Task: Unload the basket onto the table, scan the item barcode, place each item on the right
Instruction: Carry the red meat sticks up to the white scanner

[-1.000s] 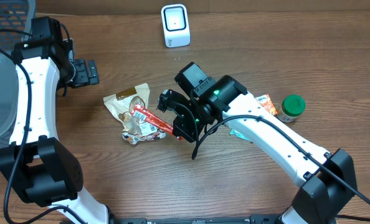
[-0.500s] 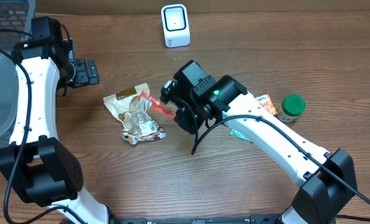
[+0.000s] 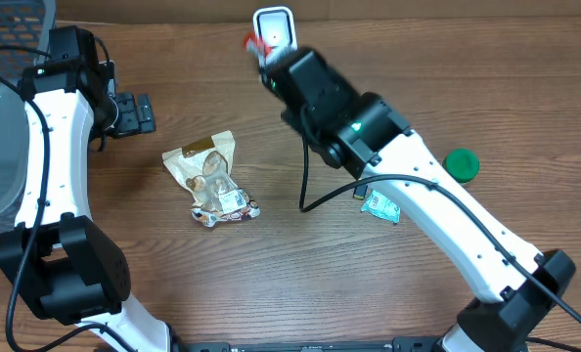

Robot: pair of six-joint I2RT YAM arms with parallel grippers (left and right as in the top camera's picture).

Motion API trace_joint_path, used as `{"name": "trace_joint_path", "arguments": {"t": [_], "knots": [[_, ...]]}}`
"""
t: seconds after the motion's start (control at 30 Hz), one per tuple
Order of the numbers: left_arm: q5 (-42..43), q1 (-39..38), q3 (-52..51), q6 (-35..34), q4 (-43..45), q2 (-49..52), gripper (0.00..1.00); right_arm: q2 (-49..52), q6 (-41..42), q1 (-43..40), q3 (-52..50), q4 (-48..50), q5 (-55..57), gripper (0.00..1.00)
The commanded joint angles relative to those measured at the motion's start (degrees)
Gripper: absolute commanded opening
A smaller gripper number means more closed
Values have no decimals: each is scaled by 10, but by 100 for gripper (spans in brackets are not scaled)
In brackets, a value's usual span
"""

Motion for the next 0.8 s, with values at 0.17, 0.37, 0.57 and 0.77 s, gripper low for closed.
{"name": "trace_joint_path", "arguments": {"t": [0.17,0.37,0.57,0.77], "knots": [[5,-4,12,9,0,-11,100,13,-223,-2,42,173,202,3],[5,-4,12,9,0,-11,100,73,-318,-7,42,297,228,3],[5,-4,12,9,0,-11,100,159,-371,-34,42,382,228,3],[4,-4,12,9,0,-11,100,243,-371,-70,42,465,228,3]]}}
